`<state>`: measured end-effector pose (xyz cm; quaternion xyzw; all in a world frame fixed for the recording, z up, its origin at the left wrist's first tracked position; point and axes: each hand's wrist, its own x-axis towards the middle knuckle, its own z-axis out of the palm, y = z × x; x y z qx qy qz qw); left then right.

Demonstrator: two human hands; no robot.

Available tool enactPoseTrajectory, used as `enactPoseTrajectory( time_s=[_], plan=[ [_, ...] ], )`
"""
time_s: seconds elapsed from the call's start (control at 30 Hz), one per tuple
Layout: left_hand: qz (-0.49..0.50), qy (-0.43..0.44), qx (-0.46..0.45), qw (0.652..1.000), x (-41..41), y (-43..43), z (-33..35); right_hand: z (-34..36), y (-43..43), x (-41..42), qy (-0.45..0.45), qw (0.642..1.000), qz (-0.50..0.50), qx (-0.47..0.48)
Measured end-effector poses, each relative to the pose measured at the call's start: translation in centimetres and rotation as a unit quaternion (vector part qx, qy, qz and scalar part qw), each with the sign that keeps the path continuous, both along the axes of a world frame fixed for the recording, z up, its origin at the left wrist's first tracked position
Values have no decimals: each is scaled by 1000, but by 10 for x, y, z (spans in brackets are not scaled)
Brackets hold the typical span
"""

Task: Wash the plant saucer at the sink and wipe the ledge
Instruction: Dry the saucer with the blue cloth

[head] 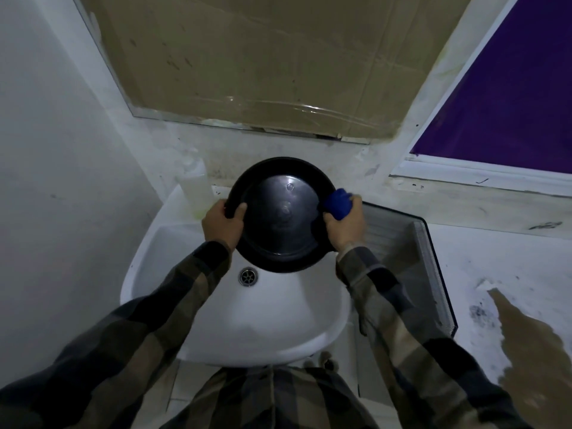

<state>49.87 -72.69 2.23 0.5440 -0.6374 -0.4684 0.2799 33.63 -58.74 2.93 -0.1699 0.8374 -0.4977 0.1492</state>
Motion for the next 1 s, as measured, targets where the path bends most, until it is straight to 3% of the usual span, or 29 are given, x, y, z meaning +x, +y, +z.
enactPoseTrajectory(
  time_s=[0.13,0.27,0.37,0.47,0.83,0.93,1.0],
  plan=[
    [-90,10,-81,993,-1,-9,25,33,-5,-11,146,975,147,82],
    [-243,-49,-173,953,-14,-14,42,67,-13,-6,243,926,266,117],
    [-279,-46,-210,936,-24,-15,44,77,-19,-5,313,900,284,108],
    [-256,-27,-234,937,-29,-15,48,72,-21,-9,325,910,244,85],
    [-186,-22,-160,969,-20,5,23,13,-8,12,241,962,98,76],
    [-101,-2,-111,989,-14,5,22,-1,3,12,87,996,-14,11],
    [2,46,-64,997,-16,6,28,-9,5,17,-24,994,-93,-42]
  ],
)
